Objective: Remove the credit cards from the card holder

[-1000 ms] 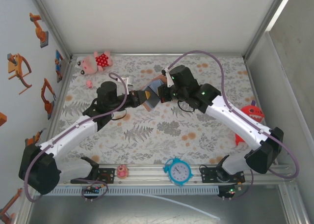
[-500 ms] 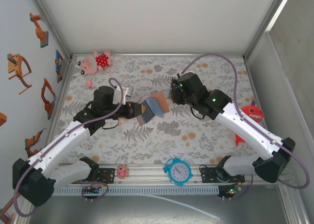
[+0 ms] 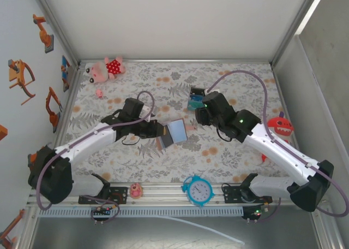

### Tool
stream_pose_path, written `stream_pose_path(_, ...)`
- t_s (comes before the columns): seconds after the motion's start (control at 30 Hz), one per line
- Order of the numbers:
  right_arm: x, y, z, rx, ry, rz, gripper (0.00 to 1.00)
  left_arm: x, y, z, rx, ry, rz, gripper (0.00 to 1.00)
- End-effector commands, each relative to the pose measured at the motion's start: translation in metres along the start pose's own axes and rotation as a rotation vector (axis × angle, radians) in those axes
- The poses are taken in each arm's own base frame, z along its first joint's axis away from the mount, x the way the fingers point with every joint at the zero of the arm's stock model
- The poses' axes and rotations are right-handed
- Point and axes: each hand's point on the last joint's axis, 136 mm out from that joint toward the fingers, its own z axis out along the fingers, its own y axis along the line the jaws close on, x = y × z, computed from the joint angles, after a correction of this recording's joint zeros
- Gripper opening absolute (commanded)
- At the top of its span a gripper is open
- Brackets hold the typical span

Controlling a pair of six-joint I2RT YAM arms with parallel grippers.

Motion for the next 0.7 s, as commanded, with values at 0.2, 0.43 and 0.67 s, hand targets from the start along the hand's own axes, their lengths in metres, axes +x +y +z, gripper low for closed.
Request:
stream_pose_path(0.2,0.023,0.009,0.012,-0.084,0.065,0.089,0.51,-0.007,-0.031,0.05,0.119,0.105,-0.005,0.0)
stream_pose_path(0.43,0.041,0.01,0.03,-0.129,0.11,0.161,0.43,-0.004,-0.029,0.074,0.163,0.188,0.0,0.01)
stream_pose_path(0.67,0.052,0.007,0.05,-0.177,0.156,0.266,0.35,-0.008,-0.024,0.092,0.178,0.231,0.031,0.04)
